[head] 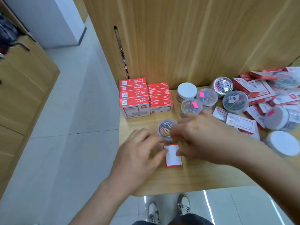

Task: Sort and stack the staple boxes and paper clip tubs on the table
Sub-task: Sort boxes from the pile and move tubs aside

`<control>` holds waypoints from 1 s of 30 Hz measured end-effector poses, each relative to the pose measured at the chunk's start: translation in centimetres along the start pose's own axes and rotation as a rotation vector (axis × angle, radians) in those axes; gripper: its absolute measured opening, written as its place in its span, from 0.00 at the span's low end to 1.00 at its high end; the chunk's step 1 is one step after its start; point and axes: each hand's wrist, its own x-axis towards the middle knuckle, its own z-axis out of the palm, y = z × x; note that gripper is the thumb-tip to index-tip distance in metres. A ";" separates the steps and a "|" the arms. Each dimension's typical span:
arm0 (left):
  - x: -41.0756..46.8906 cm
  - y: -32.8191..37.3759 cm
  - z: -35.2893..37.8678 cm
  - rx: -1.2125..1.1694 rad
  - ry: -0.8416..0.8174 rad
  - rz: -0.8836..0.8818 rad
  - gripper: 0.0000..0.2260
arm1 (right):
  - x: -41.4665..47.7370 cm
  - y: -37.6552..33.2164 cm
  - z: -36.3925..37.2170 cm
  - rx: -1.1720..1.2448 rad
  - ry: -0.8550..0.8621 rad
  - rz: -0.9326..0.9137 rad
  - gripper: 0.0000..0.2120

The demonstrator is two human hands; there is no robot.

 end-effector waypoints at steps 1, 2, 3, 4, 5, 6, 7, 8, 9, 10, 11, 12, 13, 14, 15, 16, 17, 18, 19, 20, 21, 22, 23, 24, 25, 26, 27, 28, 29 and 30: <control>-0.6 0.8 0.8 0.033 -0.081 0.022 0.14 | -0.4 -0.8 1.3 -0.112 0.022 -0.025 0.18; -1.0 1.3 1.6 0.073 -0.139 0.029 0.17 | -0.7 -1.3 2.5 -0.171 0.060 -0.018 0.20; -1.1 1.5 2.1 0.094 -0.167 0.022 0.18 | -0.9 -1.6 3.4 -0.189 0.111 -0.004 0.21; -1.2 1.6 2.2 0.094 -0.171 0.010 0.18 | -1.0 -1.8 4.1 -0.210 0.150 0.016 0.20; -1.3 1.4 2.1 0.066 -0.167 0.001 0.17 | -1.0 -1.9 4.7 -0.219 0.170 0.042 0.19; -1.4 0.8 1.9 0.021 -0.169 -0.018 0.16 | -1.1 -2.0 5.1 -0.220 0.181 0.064 0.20; -1.7 0.2 1.4 -0.025 -0.181 -0.049 0.18 | -1.3 -2.2 5.2 -0.216 0.168 0.072 0.23; -1.9 -0.6 1.0 -0.048 -0.193 -0.080 0.20 | -1.4 -2.4 5.5 -0.219 0.146 0.081 0.26; -2.1 -1.3 0.6 -0.053 -0.206 -0.108 0.22 | -1.3 -2.6 5.6 -0.232 0.127 0.094 0.27; -2.1 -2.0 0.2 -0.052 -0.230 -0.139 0.24 | -1.2 -2.8 5.8 -0.249 0.126 0.112 0.26; -2.0 -2.5 -0.1 -0.054 -0.255 -0.175 0.26 | -1.1 -3.1 6.0 -0.263 0.145 0.118 0.22; -1.8 -2.9 -0.2 -0.059 -0.261 -0.216 0.26 | -0.9 -3.2 6.3 -0.270 0.191 0.126 0.16; -1.5 -3.1 -0.2 -0.057 -0.238 -0.254 0.25 | -0.9 -3.3 6.6 -0.269 0.238 0.130 0.08; -1.2 -3.3 -0.1 -0.044 -0.194 -0.283 0.23 | -0.9 -3.3 6.9 -0.263 0.286 0.126 0.03; -0.9 -3.4 0.1 -0.021 -0.151 -0.304 0.20 | -1.0 -3.2 7.2 -0.264 0.316 0.116 0.04; -0.8 -3.3 0.4 0.001 -0.124 -0.319 0.17 | -1.1 -3.1 7.3 -0.267 0.336 0.106 0.04; -0.7 -3.1 0.6 0.022 -0.116 -0.326 0.16 | -1.3 -3.1 7.3 -0.262 0.341 0.108 0.04; -0.6 -2.9 0.7 0.035 -0.115 -0.330 0.15 | -1.3 -3.1 7.3 -0.260 0.349 0.111 0.05; -0.5 -2.6 0.7 0.025 -0.111 -0.351 0.13 | -1.4 -3.1 7.3 -0.263 0.358 0.107 0.06; -0.4 -2.4 0.6 -0.034 -0.103 -0.397 0.11 | -1.3 -3.1 7.4 -0.266 0.366 0.093 0.07; -0.2 -2.3 0.5 -0.156 -0.096 -0.471 0.08 | -1.2 -3.1 7.4 -0.269 0.366 0.079 0.08; 0.2 -2.2 0.4 -0.333 -0.088 -0.569 0.06 | -1.1 -3.2 7.6 -0.263 0.366 0.062 0.08; 0.6 -2.2 0.2 -0.531 -0.072 -0.675 0.06 | -1.0 -3.3 7.7 -0.252 0.362 0.048 0.10; 0.9 -2.3 0.0 -0.707 -0.061 -0.778 0.07 | -0.9 -3.3 7.9 -0.241 0.370 0.028 0.11; 1.2 -2.4 -0.2 -0.854 -0.057 -0.861 0.09 | -0.8 -3.3 8.1 -0.230 0.369 0.007 0.12; 1.4 -2.5 -0.5 -0.961 -0.062 -0.916 0.10 | -0.7 -3.3 8.3 -0.213 0.360 -0.017 0.11; 1.5 -2.6 -0.8 -1.030 -0.075 -0.950 0.11 | -0.7 -3.2 8.3 -0.193 0.340 -0.035 0.10; 1.5 -2.5 -1.0 -1.074 -0.093 -0.971 0.12 | -0.7 -3.1 8.5 -0.173 0.322 -0.046 0.09; 1.5 -2.5 -1.2 -1.103 -0.103 -0.985 0.12 | -0.7 -3.1 8.5 -0.155 0.304 -0.049 0.08; 1.5 -2.6 -1.2 -1.125 -0.104 -0.999 0.12 | -0.7 -3.1 8.6 -0.133 0.288 -0.043 0.08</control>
